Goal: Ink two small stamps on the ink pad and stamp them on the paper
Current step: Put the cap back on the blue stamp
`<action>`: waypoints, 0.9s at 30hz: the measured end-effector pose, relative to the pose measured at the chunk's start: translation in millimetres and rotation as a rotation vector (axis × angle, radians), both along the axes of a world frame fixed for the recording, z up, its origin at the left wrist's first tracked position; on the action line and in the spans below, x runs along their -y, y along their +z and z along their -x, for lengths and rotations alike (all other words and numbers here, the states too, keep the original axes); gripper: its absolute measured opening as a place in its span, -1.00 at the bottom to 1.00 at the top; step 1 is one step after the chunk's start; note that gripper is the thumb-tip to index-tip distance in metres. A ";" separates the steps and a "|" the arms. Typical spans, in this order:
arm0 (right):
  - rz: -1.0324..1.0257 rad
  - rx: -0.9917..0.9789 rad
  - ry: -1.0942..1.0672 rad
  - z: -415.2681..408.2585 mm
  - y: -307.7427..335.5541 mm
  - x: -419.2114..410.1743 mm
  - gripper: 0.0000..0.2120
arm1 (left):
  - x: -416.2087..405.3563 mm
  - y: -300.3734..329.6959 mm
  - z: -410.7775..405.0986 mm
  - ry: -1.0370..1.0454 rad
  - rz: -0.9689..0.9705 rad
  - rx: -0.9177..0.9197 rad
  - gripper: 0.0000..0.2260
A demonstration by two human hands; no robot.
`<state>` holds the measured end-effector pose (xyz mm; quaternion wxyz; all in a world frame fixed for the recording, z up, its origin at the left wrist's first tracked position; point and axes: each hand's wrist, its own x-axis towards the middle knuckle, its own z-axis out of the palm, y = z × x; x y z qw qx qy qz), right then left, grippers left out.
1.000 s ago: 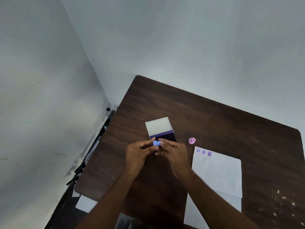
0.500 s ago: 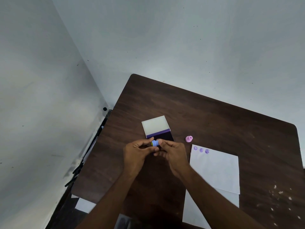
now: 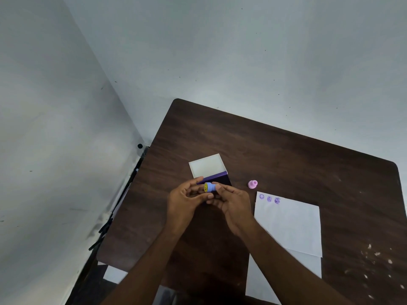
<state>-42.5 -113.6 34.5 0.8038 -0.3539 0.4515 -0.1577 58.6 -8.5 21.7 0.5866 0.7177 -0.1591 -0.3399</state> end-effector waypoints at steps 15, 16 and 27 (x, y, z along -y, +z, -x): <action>0.519 -0.427 -0.149 22.1 -1.7 61.7 -0.84 | 37.7 -3.9 14.3 -0.082 -0.130 0.110 -0.75; 0.586 -0.478 -0.149 24.3 -3.0 66.7 -0.84 | 44.7 -5.1 16.1 -0.106 -0.156 0.125 -0.77; 0.926 -0.759 0.081 32.0 -44.9 103.4 -0.82 | 108.5 -30.0 35.1 -0.276 -0.390 0.260 -0.81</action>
